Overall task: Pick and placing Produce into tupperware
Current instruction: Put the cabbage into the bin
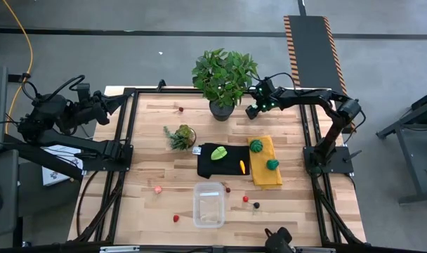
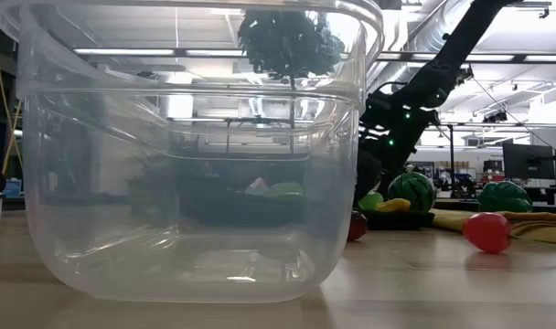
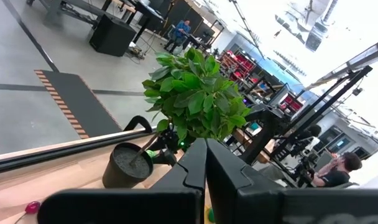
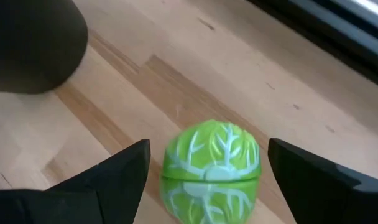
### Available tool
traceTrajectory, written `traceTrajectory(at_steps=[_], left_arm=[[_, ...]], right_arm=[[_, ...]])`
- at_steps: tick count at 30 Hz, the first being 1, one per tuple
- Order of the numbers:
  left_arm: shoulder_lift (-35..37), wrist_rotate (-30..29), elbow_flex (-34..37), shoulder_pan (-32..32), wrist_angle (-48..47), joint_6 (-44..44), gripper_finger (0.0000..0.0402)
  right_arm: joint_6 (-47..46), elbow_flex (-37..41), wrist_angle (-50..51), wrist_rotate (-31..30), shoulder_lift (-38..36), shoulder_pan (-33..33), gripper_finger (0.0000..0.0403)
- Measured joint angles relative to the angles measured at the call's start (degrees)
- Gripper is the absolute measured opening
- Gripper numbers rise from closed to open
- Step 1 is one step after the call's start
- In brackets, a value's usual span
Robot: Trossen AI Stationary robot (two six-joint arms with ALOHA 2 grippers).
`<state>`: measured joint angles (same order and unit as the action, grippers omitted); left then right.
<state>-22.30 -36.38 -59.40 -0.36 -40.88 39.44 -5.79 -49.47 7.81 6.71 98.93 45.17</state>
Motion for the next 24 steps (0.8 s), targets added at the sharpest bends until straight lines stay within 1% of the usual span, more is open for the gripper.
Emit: traceTrajectory(at_steps=[6,18,24], left_arm=[[0.01,0.0,0.0,0.01,0.0,-0.05,0.0001],[0.02,-0.02,0.0,0.0,0.0,-0.09,0.0001],[0.01,-0.01,0.0,0.0,0.0,-0.11,0.0001]], right_arm=[[0.28,0.0,0.64,0.02,1.35,-0.07,0.0314],[0.0,0.0,0.46,-0.25,1.53,-0.31,0.0313],[-0.17,0.0,0.46,-0.51,1.57,-0.31,0.0289]])
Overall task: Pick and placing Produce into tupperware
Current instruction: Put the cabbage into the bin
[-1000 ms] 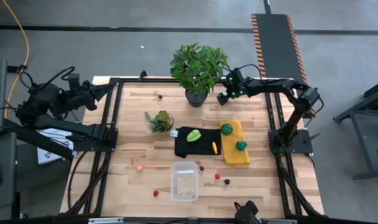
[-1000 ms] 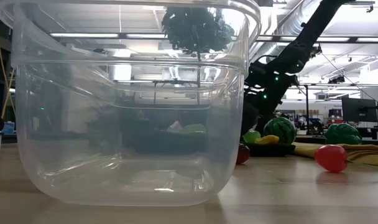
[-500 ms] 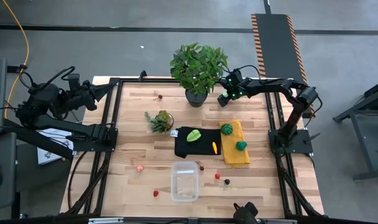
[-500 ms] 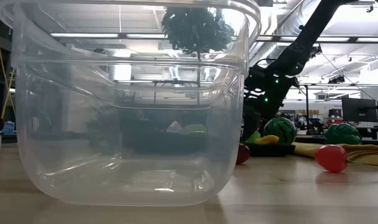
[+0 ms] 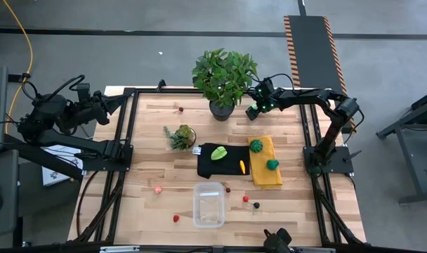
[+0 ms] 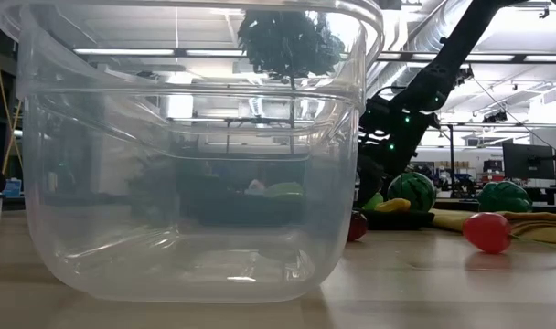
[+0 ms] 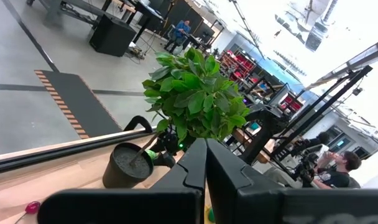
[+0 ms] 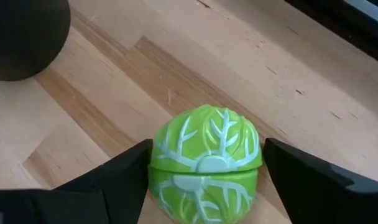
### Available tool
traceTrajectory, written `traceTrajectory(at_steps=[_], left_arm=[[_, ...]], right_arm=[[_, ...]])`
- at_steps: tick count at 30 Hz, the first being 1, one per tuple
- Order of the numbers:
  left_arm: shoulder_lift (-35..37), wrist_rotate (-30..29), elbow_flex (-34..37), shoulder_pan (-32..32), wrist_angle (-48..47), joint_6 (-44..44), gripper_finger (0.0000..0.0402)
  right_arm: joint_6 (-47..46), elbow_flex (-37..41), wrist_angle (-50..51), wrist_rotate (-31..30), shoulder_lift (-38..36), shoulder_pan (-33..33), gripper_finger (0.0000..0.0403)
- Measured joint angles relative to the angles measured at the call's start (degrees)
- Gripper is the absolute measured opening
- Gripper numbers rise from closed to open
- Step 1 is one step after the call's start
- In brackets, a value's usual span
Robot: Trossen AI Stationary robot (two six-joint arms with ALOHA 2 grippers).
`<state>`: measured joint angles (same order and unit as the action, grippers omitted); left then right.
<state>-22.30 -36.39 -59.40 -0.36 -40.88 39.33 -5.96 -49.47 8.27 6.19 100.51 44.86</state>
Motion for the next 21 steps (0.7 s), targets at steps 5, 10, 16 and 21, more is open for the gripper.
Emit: traceTrajectory(at_steps=[5,10,16,21], left_arm=[[0.0,-0.01,0.0,0.02,0.0,-0.02,0.0001],[-0.01,-0.01,0.0,0.02,0.0,-0.02,0.0001],[-0.01,-0.01,0.0,0.01,0.0,-0.02,0.0001],[0.0,-0.01,0.0,0.01,0.0,-0.02,0.0001]], right_arm=[[-0.01,0.0,0.02,-0.15,0.0,0.02,0.0257],[-0.05,0.0,0.04,-0.19,0.02,0.04,0.0228],[-1.47,0.0,0.18,0.45,-0.43,0.04,0.0215],[-0.15,-4.48,6.74,1.41,-0.85,-0.02,0.0216]])
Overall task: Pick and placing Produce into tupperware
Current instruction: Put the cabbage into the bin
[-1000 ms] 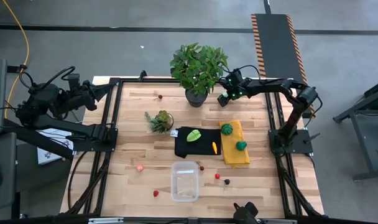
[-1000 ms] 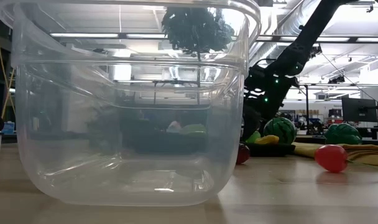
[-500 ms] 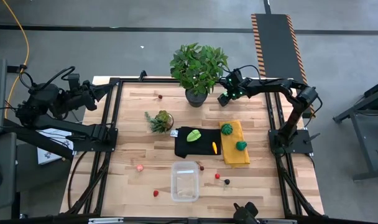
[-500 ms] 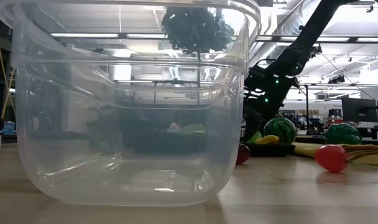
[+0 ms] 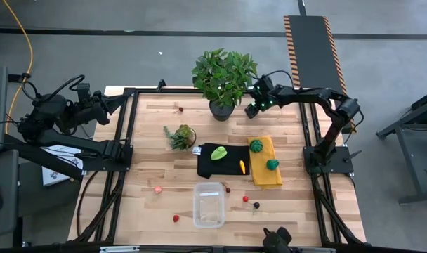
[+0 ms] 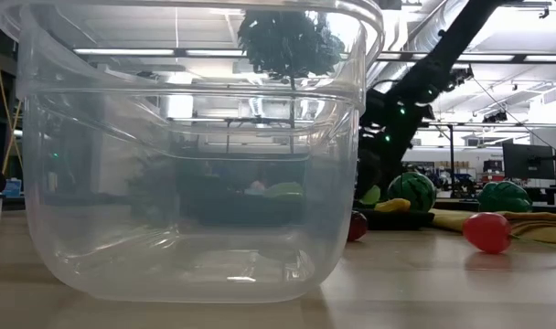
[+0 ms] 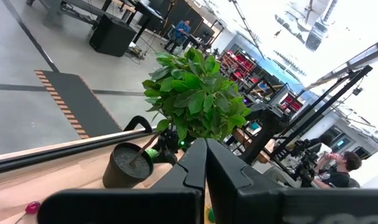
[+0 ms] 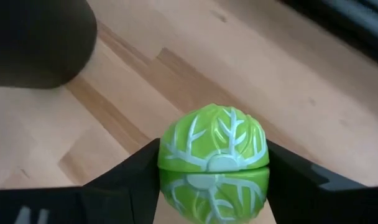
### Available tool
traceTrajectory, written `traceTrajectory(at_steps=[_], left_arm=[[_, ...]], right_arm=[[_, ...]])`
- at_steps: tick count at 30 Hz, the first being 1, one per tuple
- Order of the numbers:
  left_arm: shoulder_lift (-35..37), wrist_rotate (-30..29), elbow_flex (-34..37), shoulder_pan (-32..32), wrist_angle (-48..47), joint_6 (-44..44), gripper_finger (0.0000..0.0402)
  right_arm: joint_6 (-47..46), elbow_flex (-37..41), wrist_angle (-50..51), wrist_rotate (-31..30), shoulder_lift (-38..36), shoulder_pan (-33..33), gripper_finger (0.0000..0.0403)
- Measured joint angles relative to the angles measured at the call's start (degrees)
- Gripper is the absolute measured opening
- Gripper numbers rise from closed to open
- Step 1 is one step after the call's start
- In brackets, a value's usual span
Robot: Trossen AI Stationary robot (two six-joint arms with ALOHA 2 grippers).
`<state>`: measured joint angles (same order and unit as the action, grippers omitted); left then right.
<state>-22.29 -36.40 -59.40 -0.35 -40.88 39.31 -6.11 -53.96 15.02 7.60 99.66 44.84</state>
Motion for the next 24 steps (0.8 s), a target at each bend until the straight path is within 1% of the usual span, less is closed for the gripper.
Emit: traceTrajectory(at_steps=[5,9,17,20,24], left_arm=[[0.0,0.0,0.0,-0.01,-0.02,-0.01,0.0001],[-0.01,0.0,0.0,-0.01,-0.02,-0.29,0.0001],[0.01,2.27,0.0,-0.01,-0.26,-0.46,0.0001],[0.01,2.4,0.0,0.01,-0.67,-0.46,0.0001],[0.01,2.51,0.0,0.01,-1.42,-0.46,0.0001]], right_arm=[[3.54,-5.97,9.31,-0.23,-0.02,0.04,0.0216],[5.55,-8.99,15.49,-0.29,-0.02,0.02,0.0216],[5.66,-10.23,20.97,0.72,-0.92,0.11,0.0216],[5.55,-10.25,22.6,1.53,-2.91,0.16,0.0216],[4.9,-10.27,24.04,1.67,-7.64,1.15,0.0216]])
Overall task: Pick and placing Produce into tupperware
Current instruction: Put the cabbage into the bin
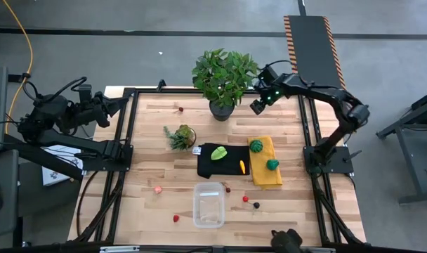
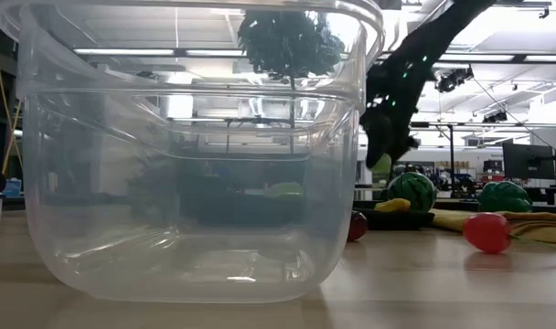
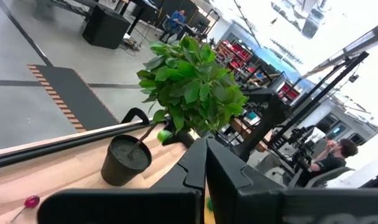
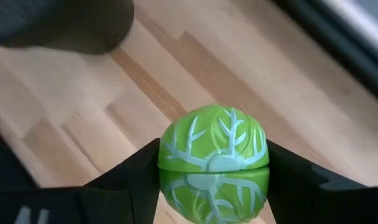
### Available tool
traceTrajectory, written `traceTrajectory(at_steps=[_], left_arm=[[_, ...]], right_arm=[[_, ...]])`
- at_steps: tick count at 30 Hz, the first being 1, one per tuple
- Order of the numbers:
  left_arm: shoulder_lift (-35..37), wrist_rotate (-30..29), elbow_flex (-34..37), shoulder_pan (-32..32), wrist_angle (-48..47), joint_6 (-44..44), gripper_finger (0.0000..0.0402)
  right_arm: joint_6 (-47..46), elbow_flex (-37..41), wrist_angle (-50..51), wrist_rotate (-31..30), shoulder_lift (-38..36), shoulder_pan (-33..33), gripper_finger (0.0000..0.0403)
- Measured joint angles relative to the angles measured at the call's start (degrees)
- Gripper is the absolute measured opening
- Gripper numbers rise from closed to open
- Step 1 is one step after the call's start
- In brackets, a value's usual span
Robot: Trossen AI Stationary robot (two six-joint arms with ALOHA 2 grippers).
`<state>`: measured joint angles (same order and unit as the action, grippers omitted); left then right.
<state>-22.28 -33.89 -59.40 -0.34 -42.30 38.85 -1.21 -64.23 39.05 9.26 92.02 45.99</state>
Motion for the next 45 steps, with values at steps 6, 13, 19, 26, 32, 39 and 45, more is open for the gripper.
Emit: traceTrajectory(at_steps=[6,13,19,26,32,39,45], left_arm=[[0.0,0.02,0.0,0.0,-1.42,0.0,0.0001],[0.0,1.2,0.0,-0.01,-1.84,-0.01,0.0001],[0.0,3.31,0.0,-0.02,-2.57,-0.09,0.0001],[0.0,8.56,0.0,-0.01,-2.87,-0.24,0.0001],[0.0,12.35,0.0,-0.01,-2.83,0.4,0.0001],[0.0,16.15,0.0,0.0,-2.27,0.69,0.0001],[-0.37,25.19,0.0,-0.01,2.95,2.03,0.0001]], right_arm=[[-2.84,0.0,2.98,0.92,-9.74,2.07,0.0216],[-6.08,-0.02,8.38,2.23,-21.4,0.99,0.0216],[-12.67,-0.02,9.88,5.17,-30.08,-2.9,0.0216],[-20.37,-0.06,9.55,8.11,-36.16,-12.44,0.0216],[-26.09,-0.07,5.86,8.19,-36.79,-24.79,0.0216],[-31.23,-0.07,-4.35,7.97,-35.62,-39.64,0.0216],[-35.74,-0.07,-11.76,3.64,-32.66,-51.47,0.0216]])
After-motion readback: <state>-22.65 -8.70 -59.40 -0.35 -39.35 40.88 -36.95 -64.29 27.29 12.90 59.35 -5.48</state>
